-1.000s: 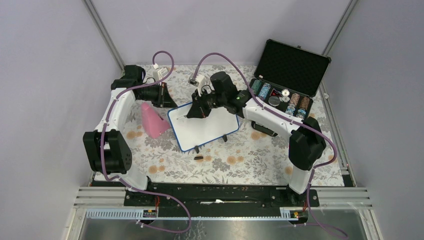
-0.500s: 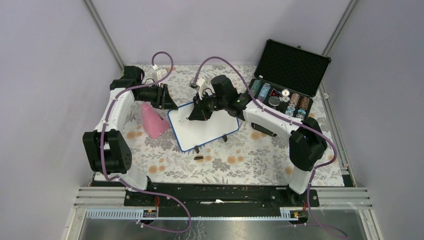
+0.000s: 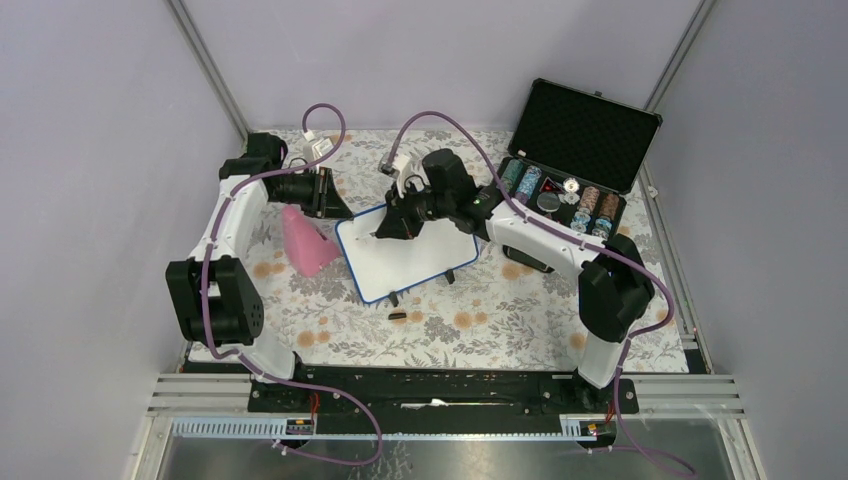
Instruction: Write a sentence on the whiteboard
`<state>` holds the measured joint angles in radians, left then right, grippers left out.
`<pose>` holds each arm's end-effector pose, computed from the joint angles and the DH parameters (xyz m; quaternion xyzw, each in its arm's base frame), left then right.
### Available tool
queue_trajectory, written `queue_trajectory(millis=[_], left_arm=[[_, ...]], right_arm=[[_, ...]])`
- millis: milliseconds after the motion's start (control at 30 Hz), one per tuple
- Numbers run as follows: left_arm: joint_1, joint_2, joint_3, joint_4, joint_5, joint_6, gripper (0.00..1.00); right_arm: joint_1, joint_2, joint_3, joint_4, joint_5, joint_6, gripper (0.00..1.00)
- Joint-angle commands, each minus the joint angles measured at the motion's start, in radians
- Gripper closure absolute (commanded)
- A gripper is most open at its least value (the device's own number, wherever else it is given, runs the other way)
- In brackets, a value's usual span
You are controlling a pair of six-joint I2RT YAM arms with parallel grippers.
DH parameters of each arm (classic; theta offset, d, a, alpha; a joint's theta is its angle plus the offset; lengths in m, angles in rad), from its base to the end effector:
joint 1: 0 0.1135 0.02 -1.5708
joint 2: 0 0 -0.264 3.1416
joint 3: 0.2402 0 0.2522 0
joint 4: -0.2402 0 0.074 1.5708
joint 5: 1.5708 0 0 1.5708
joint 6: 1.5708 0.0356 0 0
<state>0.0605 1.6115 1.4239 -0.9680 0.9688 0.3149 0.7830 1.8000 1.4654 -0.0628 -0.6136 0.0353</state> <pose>0.3218 -0.0099 0.3044 0.2051 0.8468 -0.4136 0.2642 0.2876 0.3151 0.3069 -0.4456 0.6780 0.4407 0.3841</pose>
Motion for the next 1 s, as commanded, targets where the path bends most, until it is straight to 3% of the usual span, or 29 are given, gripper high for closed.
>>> queue_trajectory(millis=[0, 267, 967], left_arm=[[0.003, 0.009, 0.009, -0.007, 0.043, 0.018, 0.83], [0.005, 0.014, 0.008, -0.008, 0.038, 0.023, 1.00], [0.005, 0.005, 0.004, -0.010, 0.029, 0.082, 1.00]], right_arm=[[0.010, 0.009, 0.097, 0.010, -0.003, -0.001, 1.00], [0.010, 0.062, 0.178, -0.041, 0.001, -0.010, 1.00], [0.010, 0.059, 0.127, -0.049, -0.026, -0.030, 1.00]])
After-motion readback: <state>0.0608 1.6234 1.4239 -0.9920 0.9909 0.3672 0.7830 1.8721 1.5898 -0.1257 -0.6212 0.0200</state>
